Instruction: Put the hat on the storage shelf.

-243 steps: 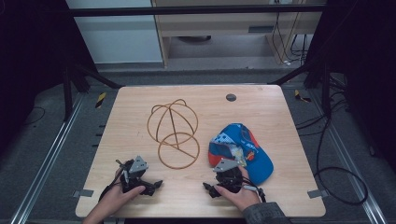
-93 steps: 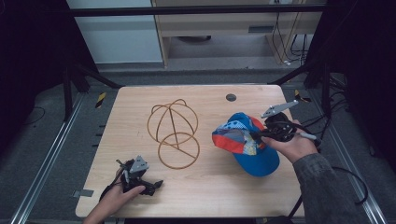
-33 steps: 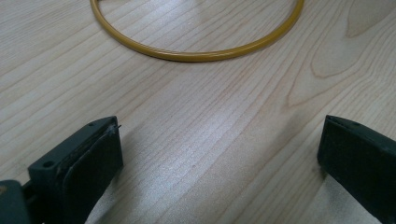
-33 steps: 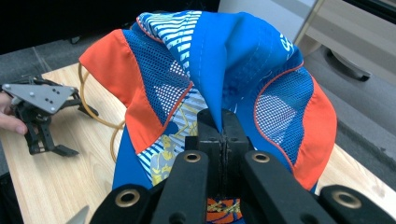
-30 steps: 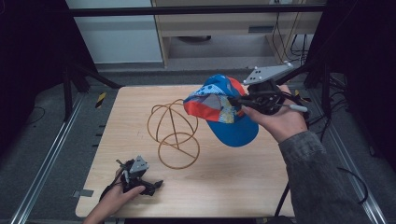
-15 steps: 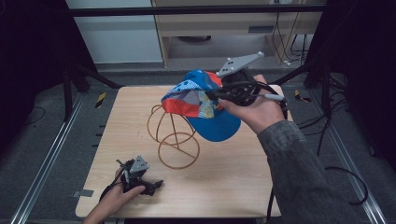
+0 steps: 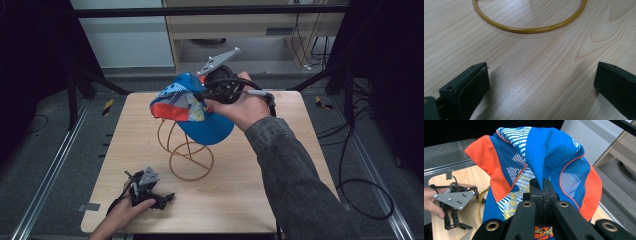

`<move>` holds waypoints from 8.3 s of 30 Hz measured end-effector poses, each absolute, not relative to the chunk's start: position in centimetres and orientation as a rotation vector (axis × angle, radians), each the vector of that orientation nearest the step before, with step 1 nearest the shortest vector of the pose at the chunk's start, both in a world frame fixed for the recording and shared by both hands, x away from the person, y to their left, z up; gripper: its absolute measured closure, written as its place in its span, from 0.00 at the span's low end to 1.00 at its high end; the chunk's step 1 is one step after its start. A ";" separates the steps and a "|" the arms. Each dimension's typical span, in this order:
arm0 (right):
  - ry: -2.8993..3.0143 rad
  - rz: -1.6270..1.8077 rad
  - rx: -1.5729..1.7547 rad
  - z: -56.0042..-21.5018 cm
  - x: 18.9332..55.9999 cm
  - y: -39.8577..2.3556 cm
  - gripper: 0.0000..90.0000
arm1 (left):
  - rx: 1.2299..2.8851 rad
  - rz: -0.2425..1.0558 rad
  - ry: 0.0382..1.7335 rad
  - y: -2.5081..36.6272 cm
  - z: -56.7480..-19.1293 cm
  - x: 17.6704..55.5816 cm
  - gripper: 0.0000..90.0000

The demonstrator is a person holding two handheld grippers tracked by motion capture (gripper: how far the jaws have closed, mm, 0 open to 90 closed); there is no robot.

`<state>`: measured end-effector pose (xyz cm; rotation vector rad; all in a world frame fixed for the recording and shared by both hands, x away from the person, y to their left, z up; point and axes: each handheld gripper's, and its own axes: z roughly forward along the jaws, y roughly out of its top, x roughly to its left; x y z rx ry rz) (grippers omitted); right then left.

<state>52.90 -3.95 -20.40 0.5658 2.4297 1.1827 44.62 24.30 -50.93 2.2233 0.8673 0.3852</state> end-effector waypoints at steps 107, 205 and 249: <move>2.564 1.146 0.561 -24.6 54.7 1.7 0.43 | 2.221 0.385 0.868 24.4 -50.9 44.5 0.00; 2.246 1.183 0.865 -28.1 48.2 -17.0 0.10 | 2.222 0.386 0.869 24.4 -51.0 44.4 0.00; 2.271 1.075 1.091 -41.9 46.1 -22.9 0.16 | 2.222 0.387 0.871 24.4 -51.0 44.4 0.00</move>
